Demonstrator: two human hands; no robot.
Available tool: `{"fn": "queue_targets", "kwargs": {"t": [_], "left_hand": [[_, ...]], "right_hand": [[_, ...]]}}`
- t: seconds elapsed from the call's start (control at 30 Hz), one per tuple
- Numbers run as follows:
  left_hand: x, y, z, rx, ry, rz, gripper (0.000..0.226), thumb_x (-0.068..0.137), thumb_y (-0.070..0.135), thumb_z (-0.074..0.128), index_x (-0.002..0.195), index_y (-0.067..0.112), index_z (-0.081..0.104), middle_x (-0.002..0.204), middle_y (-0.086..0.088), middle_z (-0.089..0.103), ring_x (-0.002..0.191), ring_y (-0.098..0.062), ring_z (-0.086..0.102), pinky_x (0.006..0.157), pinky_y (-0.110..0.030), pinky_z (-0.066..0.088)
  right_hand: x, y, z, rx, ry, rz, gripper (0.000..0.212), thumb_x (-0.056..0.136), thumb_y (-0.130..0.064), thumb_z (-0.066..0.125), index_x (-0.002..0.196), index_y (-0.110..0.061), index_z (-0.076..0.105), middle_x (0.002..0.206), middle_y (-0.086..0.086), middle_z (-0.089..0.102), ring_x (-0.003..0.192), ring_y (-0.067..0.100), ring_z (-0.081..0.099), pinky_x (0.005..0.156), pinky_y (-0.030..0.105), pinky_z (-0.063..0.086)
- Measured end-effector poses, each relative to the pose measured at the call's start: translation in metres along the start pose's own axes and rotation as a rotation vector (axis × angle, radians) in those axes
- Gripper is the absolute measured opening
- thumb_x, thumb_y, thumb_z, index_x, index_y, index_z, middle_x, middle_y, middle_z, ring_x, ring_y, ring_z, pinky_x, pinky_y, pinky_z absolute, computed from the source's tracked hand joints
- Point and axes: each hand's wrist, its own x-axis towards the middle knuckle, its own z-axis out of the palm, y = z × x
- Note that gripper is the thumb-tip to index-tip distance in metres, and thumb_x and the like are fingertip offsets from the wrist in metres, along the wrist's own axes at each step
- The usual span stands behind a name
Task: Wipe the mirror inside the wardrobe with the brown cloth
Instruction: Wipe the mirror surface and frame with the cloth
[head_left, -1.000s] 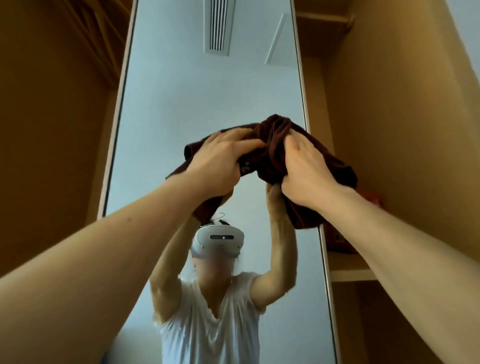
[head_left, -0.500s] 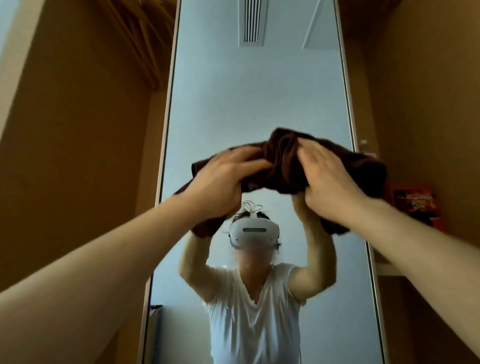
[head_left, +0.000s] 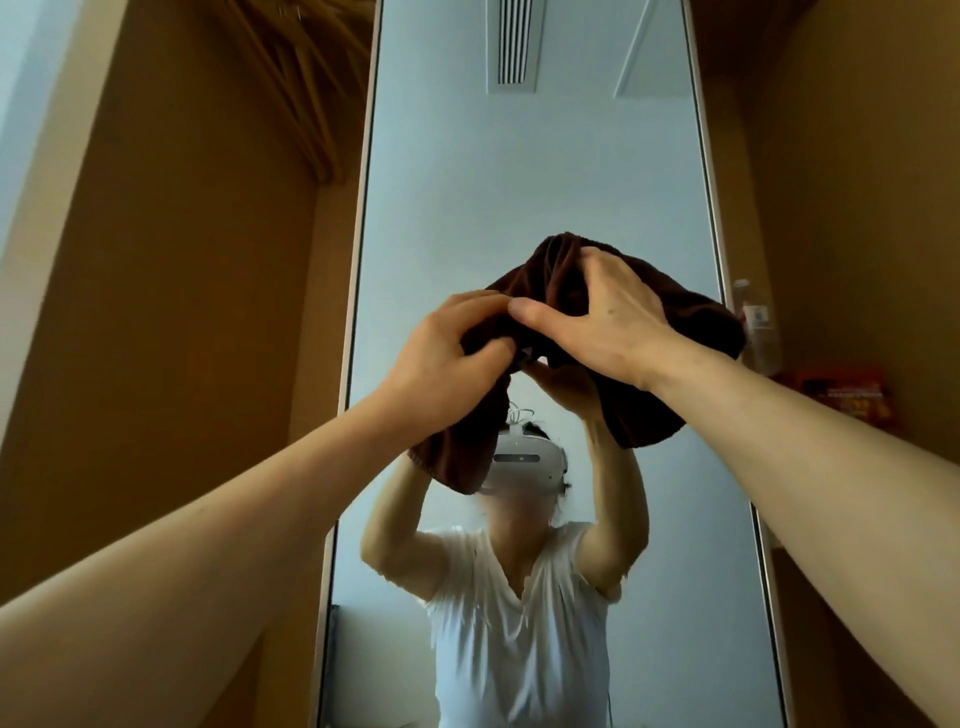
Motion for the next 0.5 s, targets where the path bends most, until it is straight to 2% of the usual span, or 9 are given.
{"fn": "queue_targets", "kwargs": {"t": [0.1, 0.13, 0.23, 0.27, 0.33, 0.4, 0.5], "left_hand": [[-0.005, -0.010, -0.015, 0.030, 0.127, -0.080, 0.026, 0.090, 0.020, 0.058, 0.115, 0.019, 0.067, 0.119, 0.009, 0.056, 0.103, 0.004, 0.052, 0.083, 0.003, 0.035], [-0.008, -0.018, -0.021, 0.053, 0.163, -0.109, 0.025, 0.091, 0.021, 0.057, 0.114, 0.017, 0.067, 0.121, 0.008, 0.055, 0.105, 0.003, 0.051, 0.086, 0.001, 0.034], [-0.012, -0.038, -0.038, 0.177, 0.257, -0.204, 0.031, 0.095, 0.019, 0.051, 0.124, 0.013, 0.061, 0.135, 0.001, 0.047, 0.126, -0.013, 0.043, 0.109, -0.031, 0.035], [-0.013, -0.041, -0.043, 0.215, 0.289, -0.230, 0.034, 0.096, 0.017, 0.048, 0.128, 0.012, 0.058, 0.139, -0.001, 0.043, 0.131, -0.016, 0.038, 0.111, -0.035, 0.033], [-0.014, -0.044, -0.047, 0.232, 0.360, -0.286, 0.037, 0.096, 0.012, 0.044, 0.133, 0.012, 0.052, 0.142, -0.003, 0.039, 0.133, -0.019, 0.034, 0.111, -0.034, 0.031], [-0.012, -0.046, -0.049, 0.142, 0.378, -0.429, 0.038, 0.097, 0.012, 0.042, 0.134, 0.010, 0.049, 0.139, -0.007, 0.044, 0.129, -0.023, 0.041, 0.107, -0.036, 0.037], [-0.008, -0.044, -0.048, -0.179, 0.349, -0.757, 0.036, 0.099, 0.024, 0.041, 0.129, 0.005, 0.050, 0.110, -0.006, 0.059, 0.115, -0.027, 0.052, 0.098, -0.038, 0.042]], "right_hand": [[-0.002, -0.005, 0.003, -0.071, 0.002, 0.006, 0.104, 0.060, -0.087, 0.043, 0.134, -0.013, 0.041, 0.145, 0.003, 0.038, 0.137, 0.021, 0.029, 0.110, 0.047, 0.028], [-0.003, -0.007, 0.004, -0.092, 0.000, 0.008, 0.106, 0.060, -0.087, 0.044, 0.136, -0.013, 0.038, 0.147, 0.003, 0.035, 0.139, 0.021, 0.027, 0.111, 0.047, 0.026], [-0.006, -0.009, 0.005, -0.146, -0.012, 0.012, 0.108, 0.064, -0.081, 0.052, 0.142, -0.011, 0.029, 0.153, 0.003, 0.024, 0.143, 0.021, 0.017, 0.115, 0.045, 0.018], [-0.007, -0.009, 0.005, -0.161, -0.011, 0.010, 0.108, 0.065, -0.078, 0.055, 0.143, -0.010, 0.028, 0.154, 0.004, 0.023, 0.143, 0.021, 0.016, 0.115, 0.045, 0.017], [-0.008, -0.010, 0.004, -0.173, -0.003, 0.010, 0.108, 0.065, -0.077, 0.057, 0.143, -0.009, 0.027, 0.153, 0.004, 0.024, 0.143, 0.022, 0.017, 0.115, 0.045, 0.018], [-0.007, -0.010, 0.004, -0.174, -0.007, 0.021, 0.107, 0.064, -0.076, 0.057, 0.142, -0.009, 0.028, 0.152, 0.004, 0.025, 0.142, 0.022, 0.018, 0.115, 0.046, 0.019], [-0.009, -0.014, 0.001, -0.203, -0.033, 0.032, 0.106, 0.067, -0.074, 0.055, 0.144, -0.008, 0.026, 0.154, 0.005, 0.021, 0.143, 0.022, 0.015, 0.116, 0.046, 0.017]]}}
